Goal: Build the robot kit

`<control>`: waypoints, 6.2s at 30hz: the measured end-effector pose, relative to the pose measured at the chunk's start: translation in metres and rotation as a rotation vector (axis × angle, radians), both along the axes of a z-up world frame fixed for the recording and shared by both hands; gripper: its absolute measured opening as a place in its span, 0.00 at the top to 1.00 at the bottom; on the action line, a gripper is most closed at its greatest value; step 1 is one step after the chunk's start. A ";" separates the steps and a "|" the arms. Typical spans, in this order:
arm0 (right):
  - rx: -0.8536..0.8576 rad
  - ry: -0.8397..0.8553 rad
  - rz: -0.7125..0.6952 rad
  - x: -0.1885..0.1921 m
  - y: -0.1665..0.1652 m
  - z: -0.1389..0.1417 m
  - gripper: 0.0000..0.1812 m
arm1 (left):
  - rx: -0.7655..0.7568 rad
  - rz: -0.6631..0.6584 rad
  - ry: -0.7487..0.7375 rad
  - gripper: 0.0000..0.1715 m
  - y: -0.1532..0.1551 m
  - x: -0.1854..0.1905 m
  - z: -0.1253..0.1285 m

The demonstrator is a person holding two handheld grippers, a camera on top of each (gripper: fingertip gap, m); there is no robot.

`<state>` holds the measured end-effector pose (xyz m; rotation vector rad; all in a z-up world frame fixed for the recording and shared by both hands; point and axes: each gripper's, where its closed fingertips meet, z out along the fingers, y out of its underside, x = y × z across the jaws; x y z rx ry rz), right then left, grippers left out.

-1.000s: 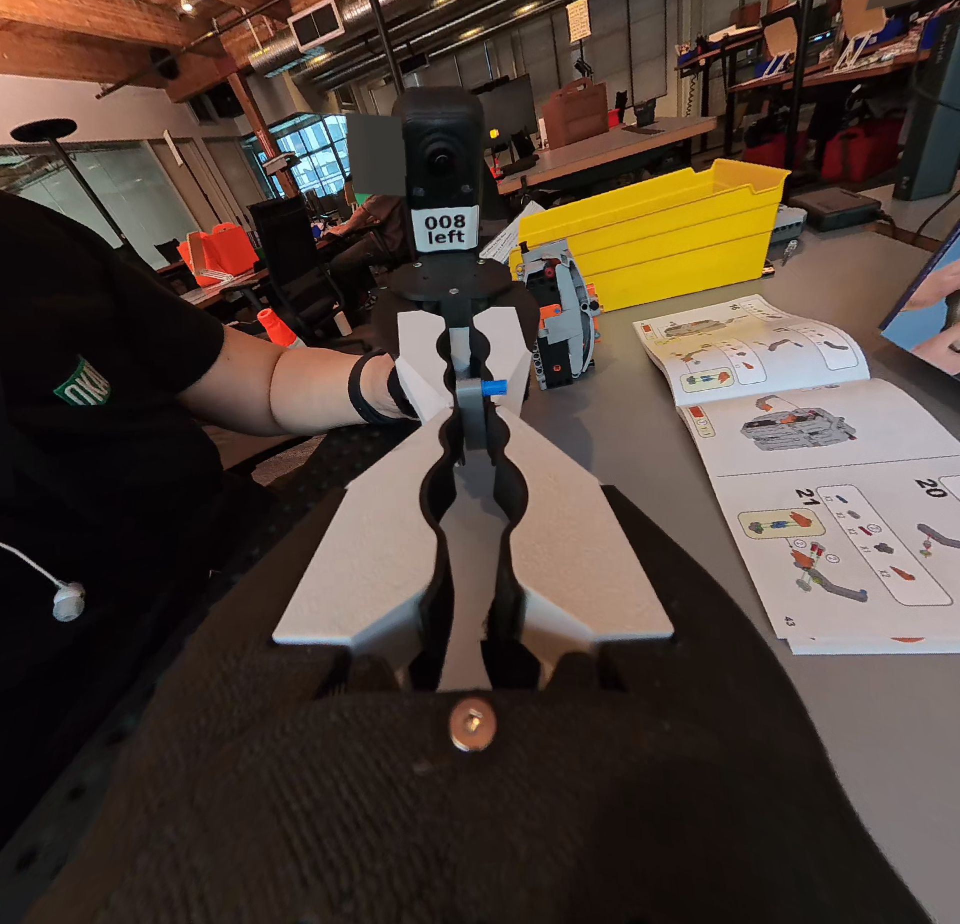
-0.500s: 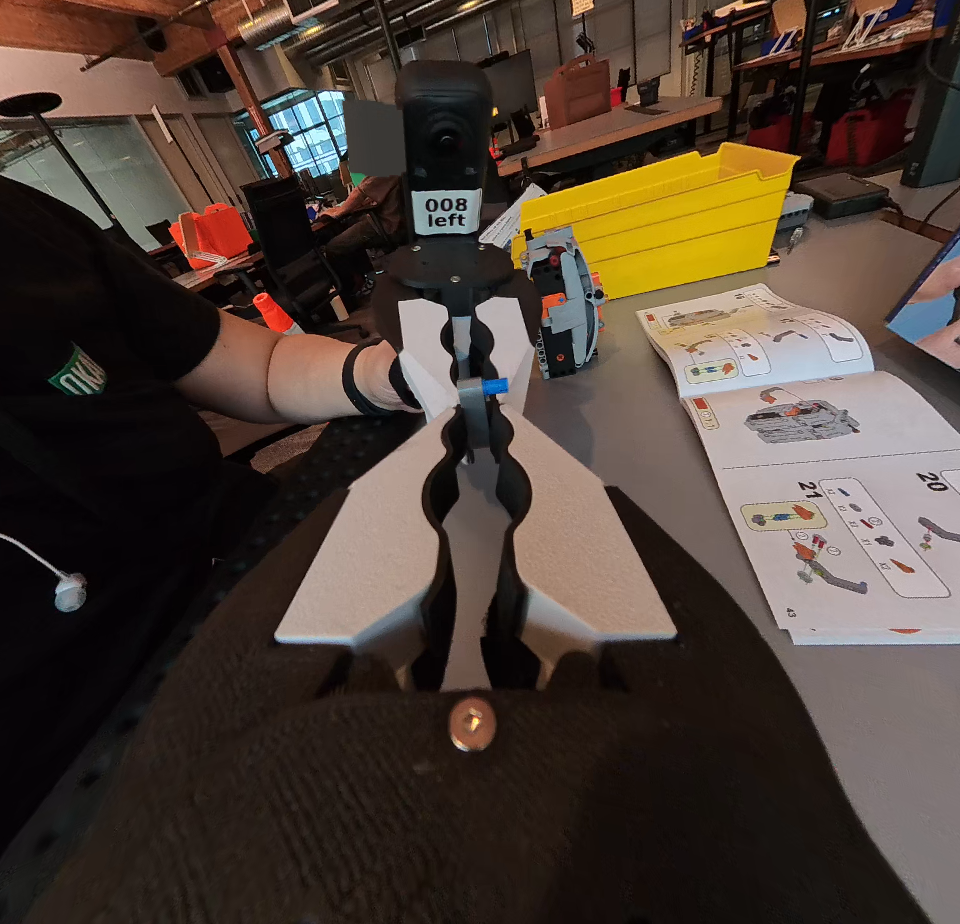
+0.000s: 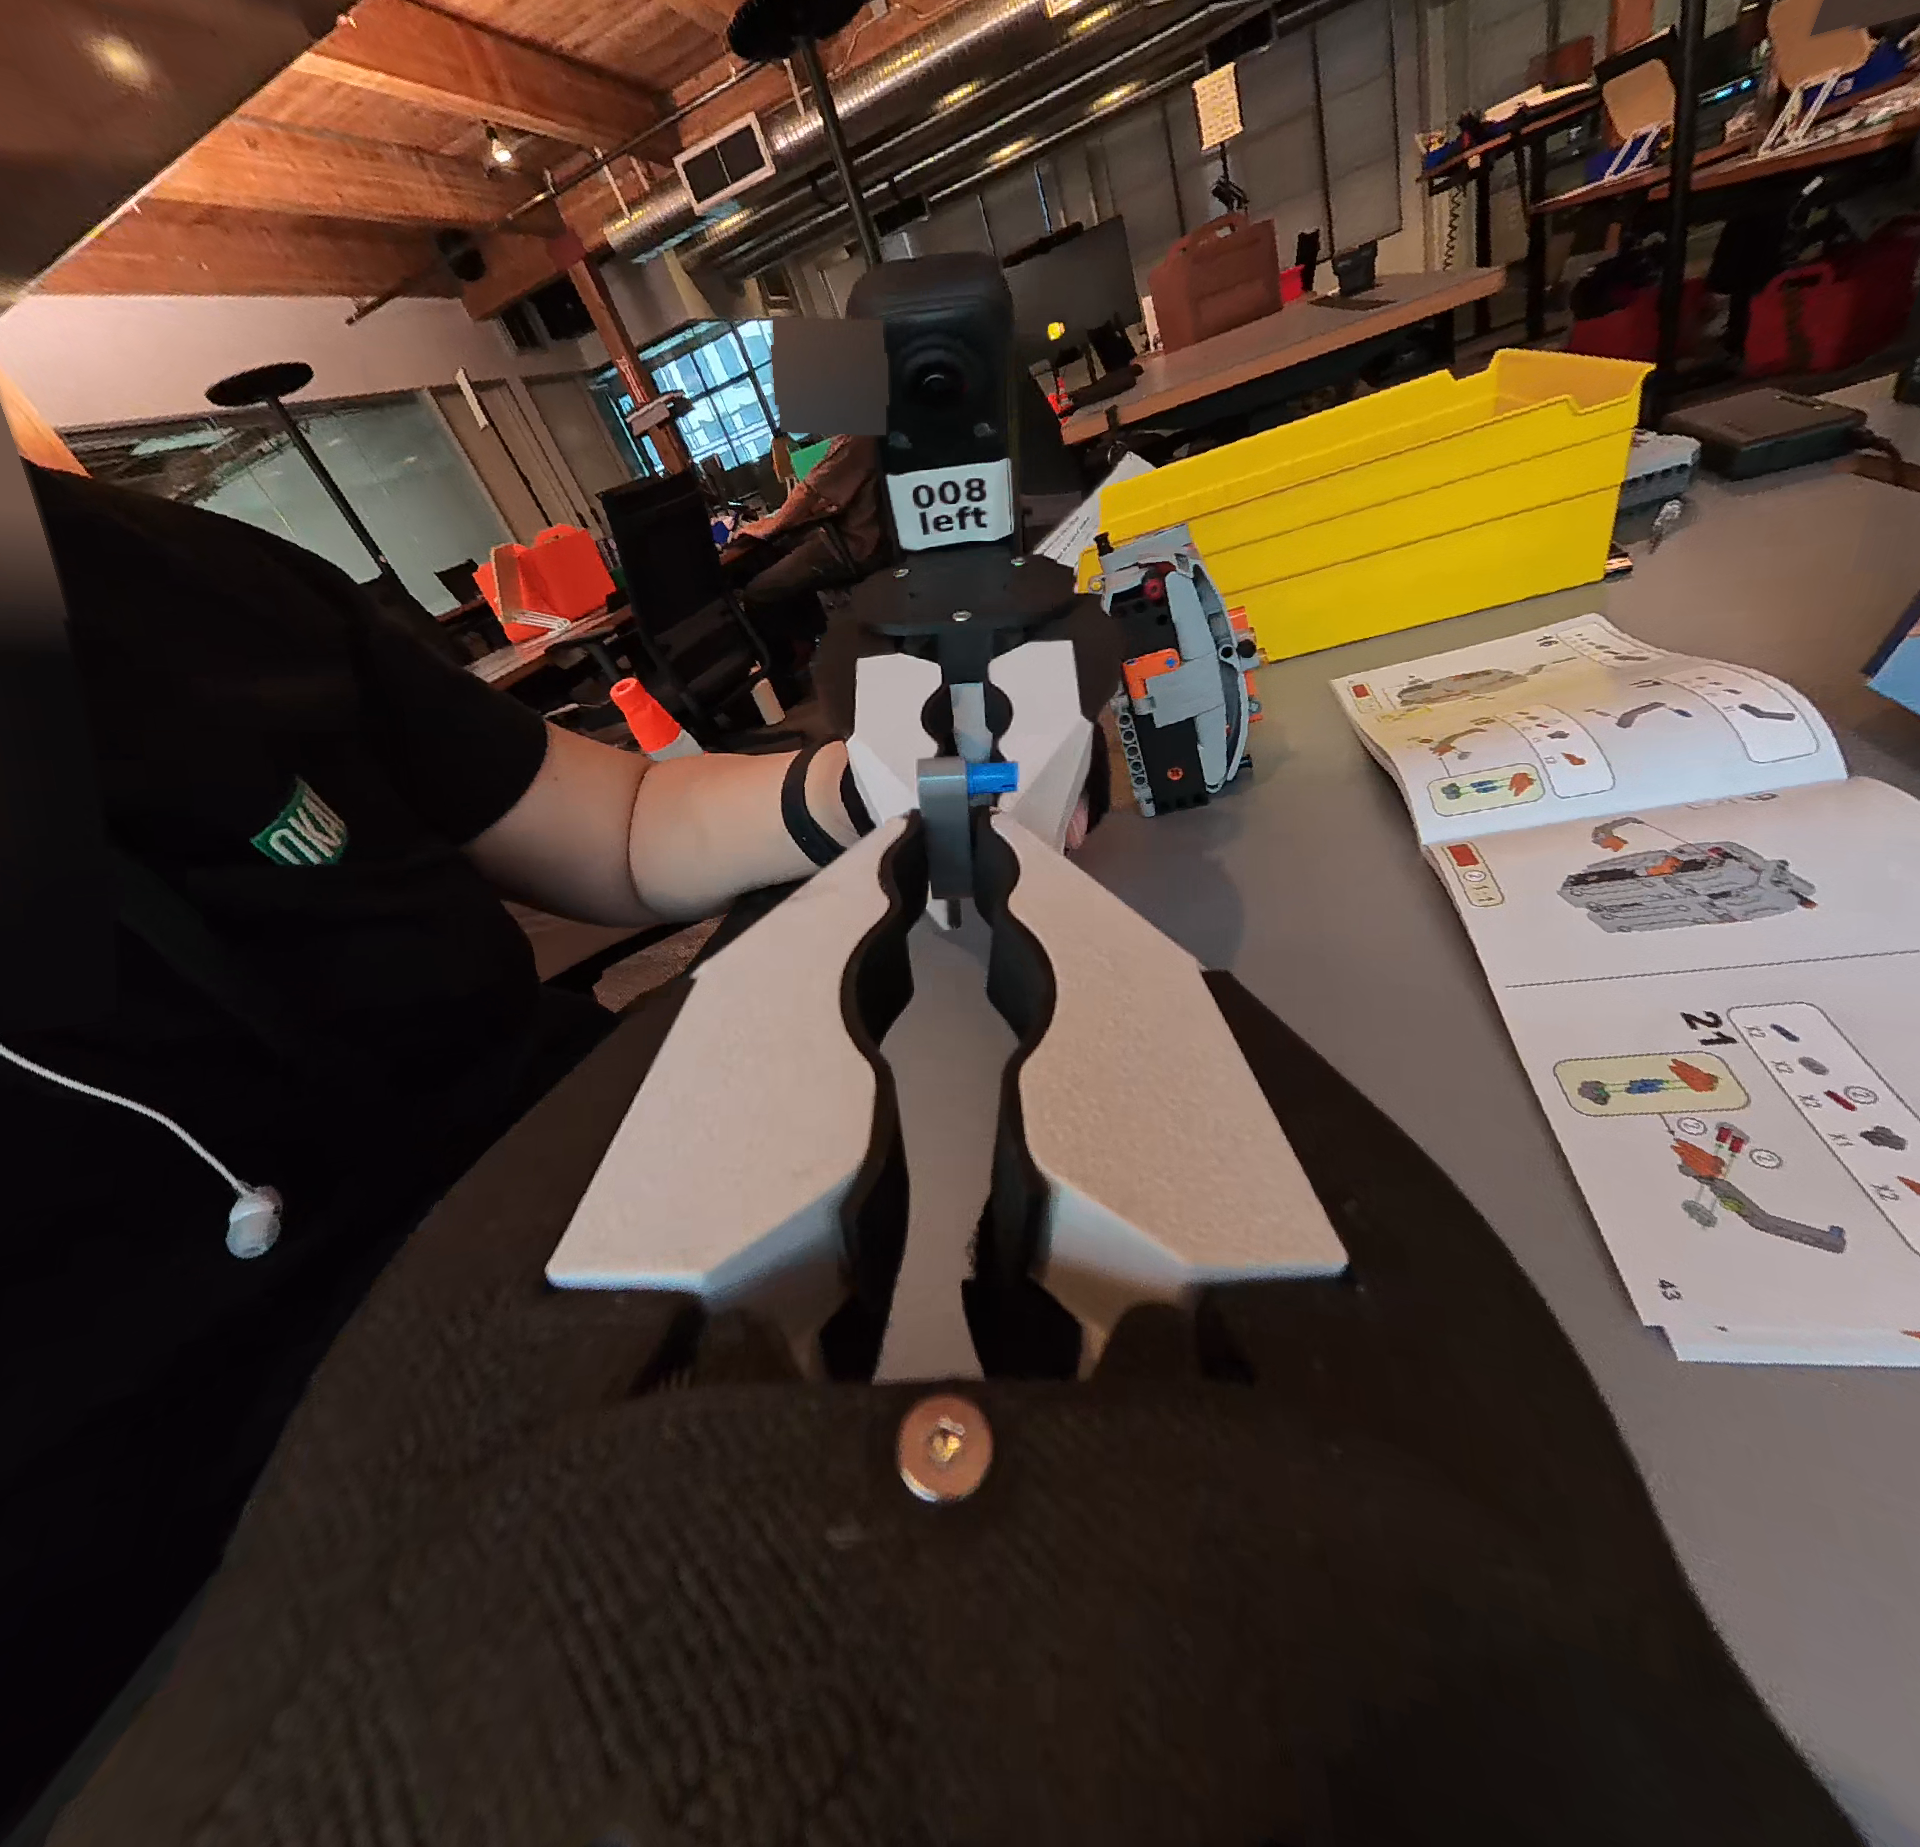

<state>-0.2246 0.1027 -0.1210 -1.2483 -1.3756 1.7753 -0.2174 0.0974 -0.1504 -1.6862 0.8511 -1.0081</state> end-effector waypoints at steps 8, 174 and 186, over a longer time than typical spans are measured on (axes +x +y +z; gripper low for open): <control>-0.019 -0.018 -0.003 -0.001 0.002 -0.004 0.96 | 0.021 -0.017 -0.010 0.92 -0.004 0.002 0.003; 0.401 -0.634 -0.291 -0.023 0.048 -0.131 0.89 | 0.419 0.588 0.430 0.97 0.044 -0.079 0.018; 0.400 -0.671 -0.289 -0.025 0.049 -0.135 0.96 | 0.432 0.536 0.400 0.97 0.036 -0.067 0.021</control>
